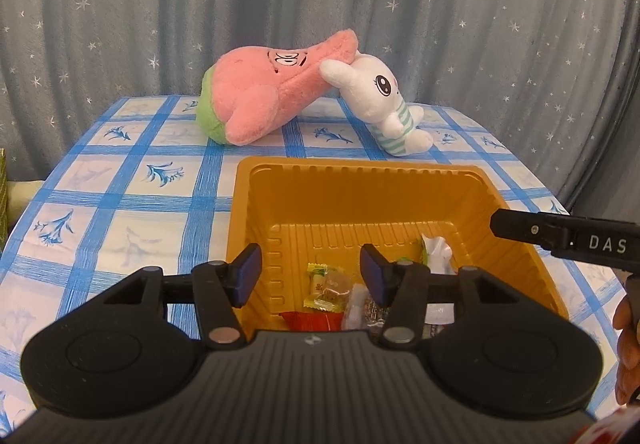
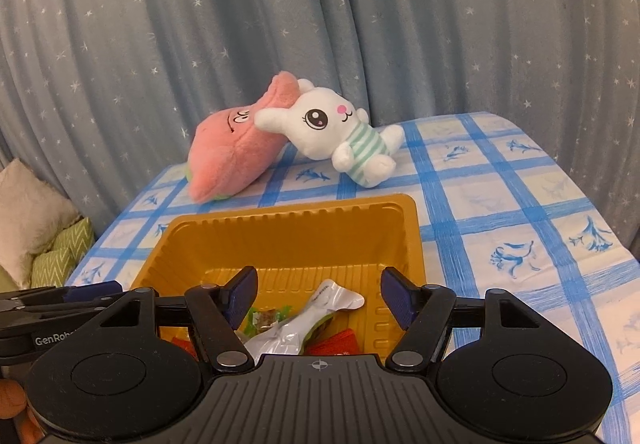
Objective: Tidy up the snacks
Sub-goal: 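Lower both held snacks into the tray and open both tools, then withdraw both tools from the tray toward the two red-wrapped candies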
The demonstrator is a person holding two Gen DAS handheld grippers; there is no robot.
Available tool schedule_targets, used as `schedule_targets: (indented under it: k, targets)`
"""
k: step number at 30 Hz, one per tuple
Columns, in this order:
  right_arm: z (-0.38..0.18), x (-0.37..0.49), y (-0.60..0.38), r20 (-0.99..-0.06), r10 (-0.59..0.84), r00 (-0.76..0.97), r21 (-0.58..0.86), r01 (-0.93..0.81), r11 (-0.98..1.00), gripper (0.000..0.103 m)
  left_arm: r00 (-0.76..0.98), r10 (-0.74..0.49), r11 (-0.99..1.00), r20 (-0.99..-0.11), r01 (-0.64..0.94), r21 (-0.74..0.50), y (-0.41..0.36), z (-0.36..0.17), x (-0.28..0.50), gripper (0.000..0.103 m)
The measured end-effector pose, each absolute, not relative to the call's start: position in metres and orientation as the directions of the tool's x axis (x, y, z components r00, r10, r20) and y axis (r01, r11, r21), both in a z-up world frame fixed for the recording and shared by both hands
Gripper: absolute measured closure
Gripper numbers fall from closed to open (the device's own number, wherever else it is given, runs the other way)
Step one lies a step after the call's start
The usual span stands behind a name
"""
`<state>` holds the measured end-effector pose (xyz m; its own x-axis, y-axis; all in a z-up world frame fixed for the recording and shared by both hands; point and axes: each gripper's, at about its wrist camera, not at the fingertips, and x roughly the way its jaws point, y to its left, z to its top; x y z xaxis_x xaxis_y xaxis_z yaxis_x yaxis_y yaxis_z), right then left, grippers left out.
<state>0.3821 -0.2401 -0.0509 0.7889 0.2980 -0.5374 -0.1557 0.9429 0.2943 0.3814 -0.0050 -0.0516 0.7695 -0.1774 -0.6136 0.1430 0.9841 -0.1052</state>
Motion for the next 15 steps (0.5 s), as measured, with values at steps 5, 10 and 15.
schedule_targets:
  k: [5, 10, 15]
  targets:
    - [-0.047, 0.373, -0.238, -0.535, 0.287, 0.794, 0.274, -0.159, 0.949, 0.035, 0.780, -0.176, 0.984, -0.601, 0.143, -0.103, -0.007, -0.046, 0.369, 0.048]
    - [-0.044, 0.363, -0.239, -0.532, 0.284, 0.798, 0.274, -0.155, 0.949, 0.035, 0.780, -0.175, 0.985, -0.600, 0.137, -0.109, -0.007, -0.043, 0.356, 0.046]
    - [-0.042, 0.345, -0.241, -0.533, 0.284, 0.797, 0.266, -0.161, 0.950, 0.035, 0.785, -0.180, 0.984, -0.593, 0.136, -0.118, -0.005, -0.040, 0.334, 0.041]
